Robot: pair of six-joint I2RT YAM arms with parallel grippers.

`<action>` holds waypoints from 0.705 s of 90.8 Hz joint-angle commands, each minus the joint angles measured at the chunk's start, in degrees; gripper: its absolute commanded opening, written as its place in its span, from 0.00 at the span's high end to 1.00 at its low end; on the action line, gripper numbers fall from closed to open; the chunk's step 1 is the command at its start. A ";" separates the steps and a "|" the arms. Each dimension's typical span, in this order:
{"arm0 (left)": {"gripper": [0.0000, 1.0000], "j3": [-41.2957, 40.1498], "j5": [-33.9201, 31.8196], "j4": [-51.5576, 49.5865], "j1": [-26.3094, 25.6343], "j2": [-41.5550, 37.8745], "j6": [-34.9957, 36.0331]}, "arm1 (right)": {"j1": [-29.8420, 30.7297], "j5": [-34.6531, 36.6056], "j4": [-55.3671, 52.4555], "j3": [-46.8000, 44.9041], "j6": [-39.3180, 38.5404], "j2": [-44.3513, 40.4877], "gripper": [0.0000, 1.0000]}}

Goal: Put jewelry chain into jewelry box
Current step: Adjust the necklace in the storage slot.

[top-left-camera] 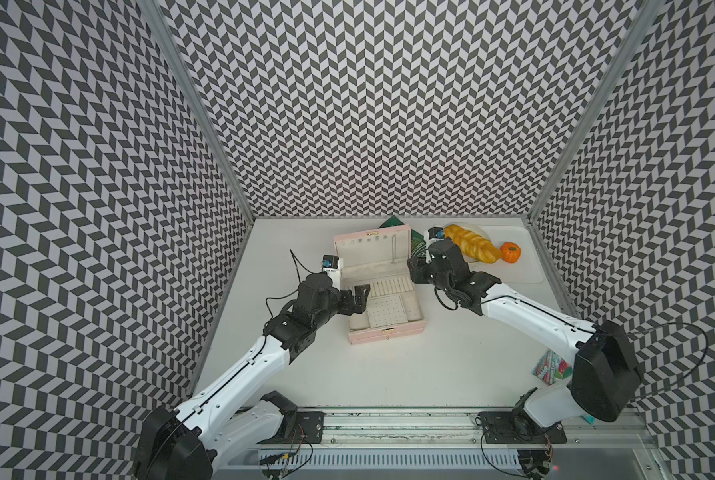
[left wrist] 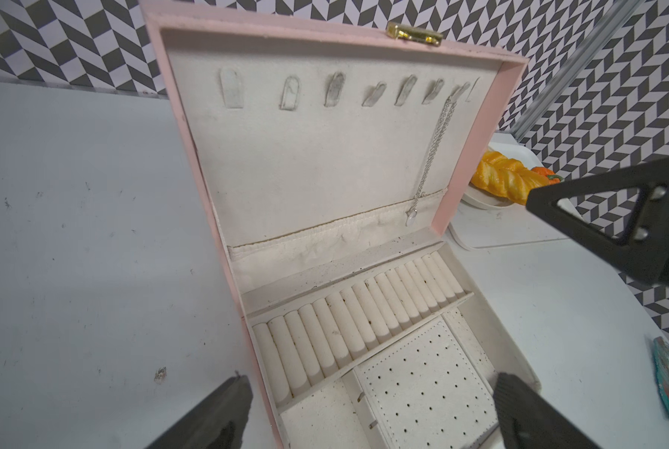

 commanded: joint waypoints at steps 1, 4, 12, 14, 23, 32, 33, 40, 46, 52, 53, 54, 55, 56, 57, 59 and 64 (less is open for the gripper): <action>0.00 1.97 -0.38 -1.08 -0.44 -0.29 -0.57 | -0.06 -8.08 10.18 -2.58 18.51 -0.29 0.60; 0.00 2.08 -0.60 -1.27 -0.44 -0.47 -0.71 | -0.06 -8.98 12.41 -3.69 20.76 -0.02 0.61; 0.00 2.28 -0.60 -2.01 -0.53 -0.77 -1.08 | -0.06 -10.84 18.51 -6.43 26.62 0.43 0.63; 0.00 2.45 -0.37 -2.10 -0.53 -0.91 -1.08 | -0.06 -11.11 19.98 -7.04 27.95 0.54 0.63; 0.00 2.64 1.15 -2.22 -0.70 -1.43 -1.24 | -0.12 -10.85 24.93 -8.89 33.21 1.13 0.66; 0.00 2.79 1.76 -2.26 -0.87 -1.89 -1.45 | -0.37 -10.23 29.19 -10.21 38.66 2.60 0.70; 0.00 2.75 1.77 -2.28 -0.92 -1.87 -1.45 | -0.39 -10.19 29.31 -10.22 39.20 2.83 0.70; 0.00 2.90 1.80 -2.32 -1.10 -1.99 -1.40 | -0.77 -10.21 30.61 -10.11 41.79 4.47 0.72; 0.00 2.97 1.80 -2.40 -1.14 -2.03 -1.35 | -1.16 -10.74 31.67 -9.49 42.88 6.14 0.72; 0.00 2.96 1.73 -2.43 -1.20 -2.05 -1.26 | -1.59 -10.67 30.91 -8.43 43.66 7.46 0.73; 0.00 2.92 1.71 -2.41 -1.22 -2.09 -1.17 | -1.66 -10.59 30.87 -8.36 43.89 7.63 0.73; 0.00 2.90 1.66 -2.40 -1.22 -2.10 -1.13 | -1.69 -10.41 30.90 -8.33 44.06 7.77 0.74; 0.00 2.94 1.63 -2.44 -1.23 -2.11 -1.11 | -1.75 -10.24 31.04 -8.31 44.22 7.87 0.74; 0.00 2.95 1.66 -2.46 -1.23 -2.07 -1.10 | -1.83 -10.06 31.25 -8.30 44.35 7.97 0.74; 0.00 2.92 1.64 -2.47 -1.23 -2.10 -1.05 | -1.86 -9.84 31.39 -8.25 44.51 8.11 0.74; 0.00 2.93 1.55 -2.48 -1.23 -2.05 -1.01 | -2.00 -9.46 31.46 -8.17 44.91 8.32 0.75; 0.00 2.96 1.37 -2.61 -1.23 -2.03 -0.93 | -2.30 -8.71 31.64 -7.92 45.92 8.97 0.76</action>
